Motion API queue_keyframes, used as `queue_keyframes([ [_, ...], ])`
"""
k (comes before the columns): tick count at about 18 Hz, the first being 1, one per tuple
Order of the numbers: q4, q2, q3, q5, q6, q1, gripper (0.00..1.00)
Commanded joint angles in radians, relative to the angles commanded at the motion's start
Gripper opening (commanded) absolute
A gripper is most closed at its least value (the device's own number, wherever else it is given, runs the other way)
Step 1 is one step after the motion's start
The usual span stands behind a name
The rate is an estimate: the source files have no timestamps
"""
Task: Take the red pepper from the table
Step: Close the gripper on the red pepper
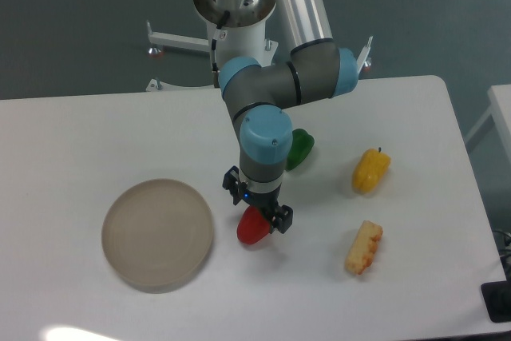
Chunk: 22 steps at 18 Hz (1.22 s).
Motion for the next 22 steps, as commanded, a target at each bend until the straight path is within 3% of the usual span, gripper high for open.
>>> queue_keyframes([
  [18, 0.035, -0.026, -0.017, 0.032, -0.003, -0.003, 1.0],
  [19, 0.035, -0.026, -0.017, 0.035, -0.003, -0.003, 0.98],
  [20, 0.035, -0.028, -0.015, 0.035, -0.002, -0.003, 0.86],
  [22, 0.035, -0.028, -0.014, 0.035, -0.002, -0.003, 0.73],
])
